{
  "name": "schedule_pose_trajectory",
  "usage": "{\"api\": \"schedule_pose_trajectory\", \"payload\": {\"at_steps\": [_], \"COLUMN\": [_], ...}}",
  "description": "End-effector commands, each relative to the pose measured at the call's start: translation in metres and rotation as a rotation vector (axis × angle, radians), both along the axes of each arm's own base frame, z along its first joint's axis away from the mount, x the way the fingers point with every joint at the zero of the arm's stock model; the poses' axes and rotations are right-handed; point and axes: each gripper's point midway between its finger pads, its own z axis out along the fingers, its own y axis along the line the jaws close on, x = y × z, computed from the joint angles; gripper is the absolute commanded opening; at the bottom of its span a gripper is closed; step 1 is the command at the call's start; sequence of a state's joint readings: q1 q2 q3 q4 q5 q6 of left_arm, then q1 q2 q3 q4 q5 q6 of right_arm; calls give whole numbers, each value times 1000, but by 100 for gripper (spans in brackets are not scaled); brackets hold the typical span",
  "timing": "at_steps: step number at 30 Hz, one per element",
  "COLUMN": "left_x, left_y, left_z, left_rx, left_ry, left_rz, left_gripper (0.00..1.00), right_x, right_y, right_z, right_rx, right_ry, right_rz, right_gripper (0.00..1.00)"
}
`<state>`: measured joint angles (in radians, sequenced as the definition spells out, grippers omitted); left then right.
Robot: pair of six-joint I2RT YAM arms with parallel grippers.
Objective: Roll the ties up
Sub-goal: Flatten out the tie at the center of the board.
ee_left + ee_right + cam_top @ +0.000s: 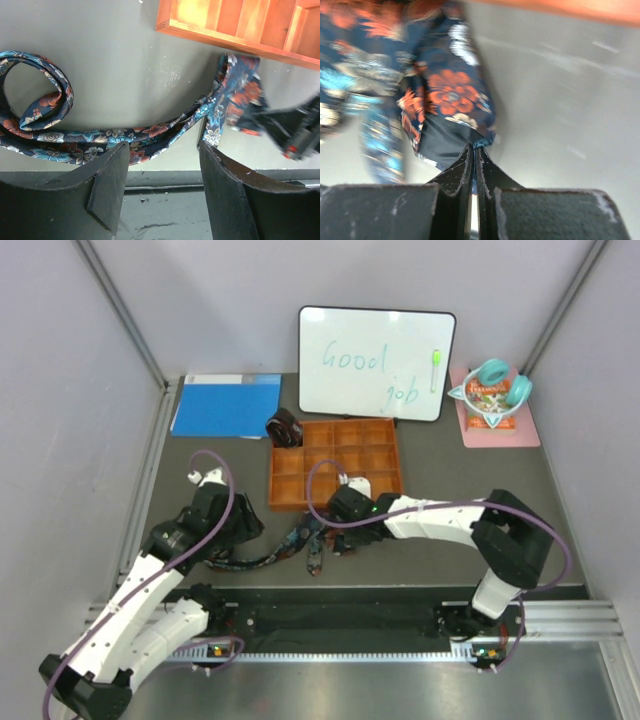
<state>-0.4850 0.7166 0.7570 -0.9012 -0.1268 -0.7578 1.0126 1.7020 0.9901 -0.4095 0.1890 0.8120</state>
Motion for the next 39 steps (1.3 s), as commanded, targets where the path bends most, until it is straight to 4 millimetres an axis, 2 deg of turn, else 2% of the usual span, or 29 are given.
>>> {"api": "schedule_pose_trajectory", "payload": {"at_steps": [1,4,5,10,11,12,13,14,16,18,20,24,25,27,29,31,32,33,39], "left_x": [-2,-4,-4,-8,-9,-9,-10,-10,-13,-13,-13,-9,-9,-9,-10,-11,-11,-11,-13], "left_y": [2,3,2,-15,-18,-19,-18,-16,-10,-5,1,3,2,4,6,6,6,6,6], "left_z": [14,18,18,21,19,18,16,14,12,13,13,15,17,16,18,20,21,22,26], "left_rx": [-10,-6,-11,-87,-94,-97,-89,-80,-44,-19,15,31,26,33,29,23,21,18,5], "left_ry": [-27,-36,-35,-9,-1,6,11,13,14,7,0,-27,-31,-31,-41,-54,-60,-65,-88], "left_rz": [-6,-12,-16,-69,-78,-80,-81,-81,-84,-85,-82,-88,-89,-81,-77,-75,-75,-75,-80], "left_gripper": [63,63,63,63,63,62,62,62,62,62,63,63,63,63,63,63,63,63,63], "right_x": [-5,-9,-10,-8,-8,-9,-13,-15,-24,-29,-32,-44,-48,-49,-48,-46,-46,-43,-41], "right_y": [-75,-99,-103,-110,-112,-109,-110,-108,-99,-87,-71,-10,1,22,41,55,59,68,93], "right_z": [18,29,39,59,58,53,48,45,43,53,61,70,60,61,50,46,35,40,26], "right_rx": [-239,-276,-266,-246,-251,-236,-237,-234,-203,-182,-132,-3,-15,19,49,79,56,66,25], "right_ry": [-76,-96,-110,-154,-150,-119,-100,-85,-56,-87,-96,-61,-36,-18,11,26,38,35,46], "right_rz": [-4,-32,-37,-37,-30,-20,-13,-3,27,36,46,114,109,96,68,53,49,48,54], "right_gripper": [0,0,0,0,4,21,55,66,81,88,90,89,89,85,82,80,79,78,72]}}
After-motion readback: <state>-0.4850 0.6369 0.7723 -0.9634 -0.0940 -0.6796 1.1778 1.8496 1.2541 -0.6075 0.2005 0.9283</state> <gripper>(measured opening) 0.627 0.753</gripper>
